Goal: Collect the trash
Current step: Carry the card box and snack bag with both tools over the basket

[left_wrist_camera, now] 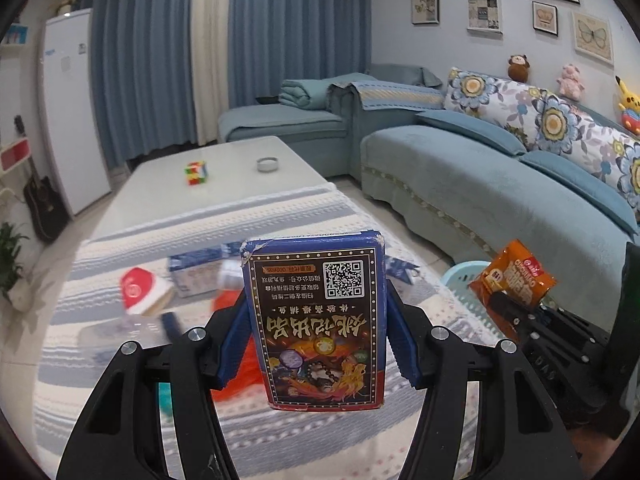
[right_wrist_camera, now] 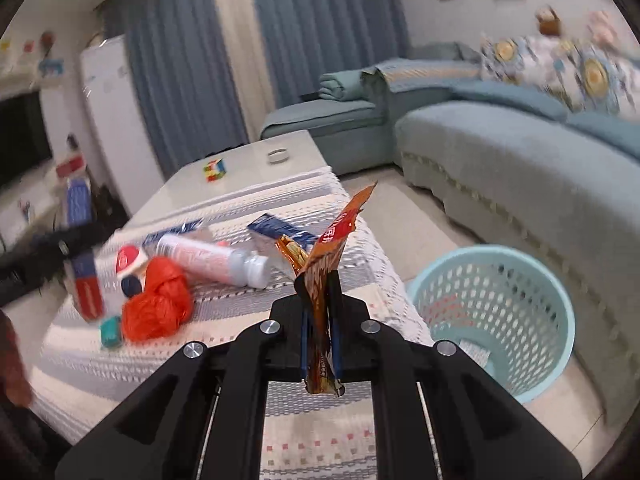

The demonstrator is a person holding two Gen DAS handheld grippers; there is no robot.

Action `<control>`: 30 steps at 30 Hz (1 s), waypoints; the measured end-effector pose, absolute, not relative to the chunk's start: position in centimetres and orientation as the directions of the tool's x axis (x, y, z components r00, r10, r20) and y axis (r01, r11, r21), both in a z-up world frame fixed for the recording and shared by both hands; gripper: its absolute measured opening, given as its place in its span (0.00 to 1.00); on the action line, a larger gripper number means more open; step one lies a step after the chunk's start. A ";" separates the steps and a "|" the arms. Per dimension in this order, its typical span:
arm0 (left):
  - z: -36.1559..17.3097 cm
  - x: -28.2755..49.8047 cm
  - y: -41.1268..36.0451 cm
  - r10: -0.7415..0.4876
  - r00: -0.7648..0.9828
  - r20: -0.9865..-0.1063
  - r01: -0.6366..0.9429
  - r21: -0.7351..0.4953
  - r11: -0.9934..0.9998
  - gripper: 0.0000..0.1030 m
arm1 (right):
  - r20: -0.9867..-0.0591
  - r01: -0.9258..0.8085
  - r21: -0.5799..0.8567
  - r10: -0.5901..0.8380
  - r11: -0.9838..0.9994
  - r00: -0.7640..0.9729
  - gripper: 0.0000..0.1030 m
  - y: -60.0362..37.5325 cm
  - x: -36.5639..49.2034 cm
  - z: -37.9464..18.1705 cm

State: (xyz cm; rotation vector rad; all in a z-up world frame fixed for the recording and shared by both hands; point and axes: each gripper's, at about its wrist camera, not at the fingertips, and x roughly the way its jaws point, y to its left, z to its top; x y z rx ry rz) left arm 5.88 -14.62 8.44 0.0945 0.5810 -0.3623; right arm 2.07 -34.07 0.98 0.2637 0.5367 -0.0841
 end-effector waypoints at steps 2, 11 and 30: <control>7.3 6.2 -16.3 -0.320 0.769 -0.553 0.381 -0.006 0.924 0.57 | -0.539 0.202 0.232 -0.047 0.952 0.841 0.07 -35.4 2.1 0.9; 4.7 7.5 -22.0 -0.395 0.725 -0.565 0.437 -0.067 0.897 0.57 | -0.490 0.248 0.303 -0.072 0.920 0.869 0.07 -40.0 0.0 1.5; 0.1 9.9 -35.1 -0.567 0.602 -0.562 0.579 -0.181 0.795 0.57 | -0.466 0.391 0.268 -0.237 0.881 0.853 0.07 -47.9 -1.9 -0.4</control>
